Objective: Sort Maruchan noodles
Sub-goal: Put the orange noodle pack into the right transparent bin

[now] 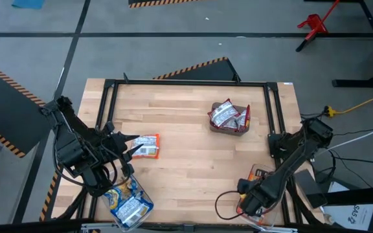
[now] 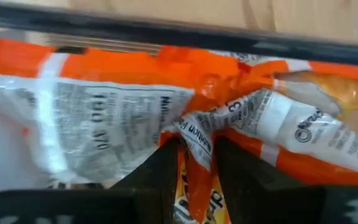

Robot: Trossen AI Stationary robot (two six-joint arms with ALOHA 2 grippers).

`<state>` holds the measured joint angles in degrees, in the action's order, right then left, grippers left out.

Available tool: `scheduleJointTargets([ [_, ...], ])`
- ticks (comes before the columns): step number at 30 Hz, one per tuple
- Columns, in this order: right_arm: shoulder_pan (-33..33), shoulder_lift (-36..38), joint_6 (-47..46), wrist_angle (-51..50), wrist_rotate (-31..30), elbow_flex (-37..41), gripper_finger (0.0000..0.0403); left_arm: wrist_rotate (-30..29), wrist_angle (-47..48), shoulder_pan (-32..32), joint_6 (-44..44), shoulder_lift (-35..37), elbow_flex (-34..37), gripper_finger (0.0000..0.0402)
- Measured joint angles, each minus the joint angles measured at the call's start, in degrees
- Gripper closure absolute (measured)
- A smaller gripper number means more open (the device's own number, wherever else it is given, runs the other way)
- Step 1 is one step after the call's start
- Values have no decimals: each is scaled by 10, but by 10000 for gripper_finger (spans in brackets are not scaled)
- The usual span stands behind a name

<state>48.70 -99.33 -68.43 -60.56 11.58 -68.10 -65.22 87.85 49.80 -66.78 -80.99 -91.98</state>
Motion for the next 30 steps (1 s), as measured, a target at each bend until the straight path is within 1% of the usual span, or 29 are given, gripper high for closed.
scheduleJointTargets([
  [4,0,4,1,-24,5,1,301,0,0,0,0,0,0,260],
  [8,0,18,10,-83,12,-33,301,0,0,0,0,0,0,260],
  [13,0,44,11,-125,-53,-90,301,-1,0,0,0,0,0,260],
  [15,0,46,15,-134,-63,-106,301,-1,0,0,0,0,0,260],
  [18,-12,46,42,-127,-105,-126,301,0,0,0,0,0,0,260],
  [19,-18,46,60,-112,-134,-135,301,0,0,0,2,0,0,260],
  [21,-36,46,117,-83,-214,-150,301,0,0,0,11,0,0,260],
  [23,-59,46,196,-26,-301,-157,301,0,0,0,14,0,0,260],
  [25,-89,46,292,44,-368,-156,301,-1,0,0,14,0,0,260],
  [27,-125,45,395,129,-401,-149,301,0,0,0,13,0,0,260],
  [30,-187,32,531,248,-402,-135,299,0,0,0,13,0,0,260],
])
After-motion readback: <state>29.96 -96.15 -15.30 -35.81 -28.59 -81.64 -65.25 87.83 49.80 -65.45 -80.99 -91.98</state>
